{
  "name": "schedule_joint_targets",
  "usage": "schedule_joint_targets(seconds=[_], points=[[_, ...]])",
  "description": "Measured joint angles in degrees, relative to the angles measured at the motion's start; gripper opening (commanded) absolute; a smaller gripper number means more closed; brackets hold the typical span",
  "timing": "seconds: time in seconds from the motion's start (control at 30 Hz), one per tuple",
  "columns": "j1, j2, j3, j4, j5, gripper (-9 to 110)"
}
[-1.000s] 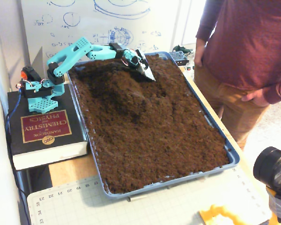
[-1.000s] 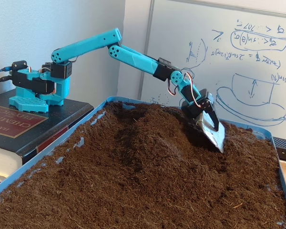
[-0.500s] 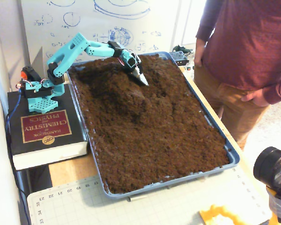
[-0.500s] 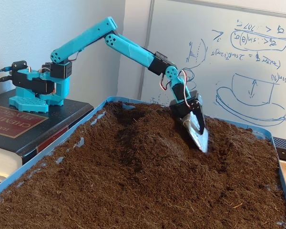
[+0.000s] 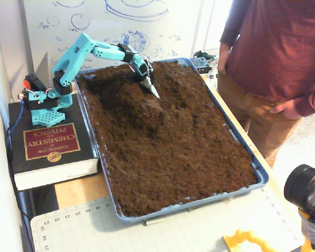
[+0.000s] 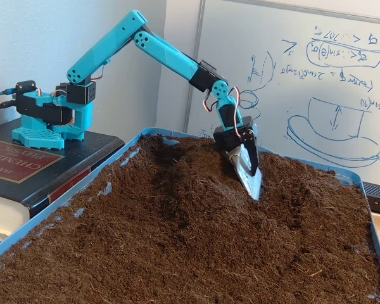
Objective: Build a berm.
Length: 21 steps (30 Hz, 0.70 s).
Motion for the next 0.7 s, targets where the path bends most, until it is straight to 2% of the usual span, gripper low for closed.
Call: schedule_joint_targets(seconds=[0.4,0.7], points=[[0.0,10.6,12.7,0.9,0.0,0],[0.4,28.7,14.9,11.7,5.8,0]])
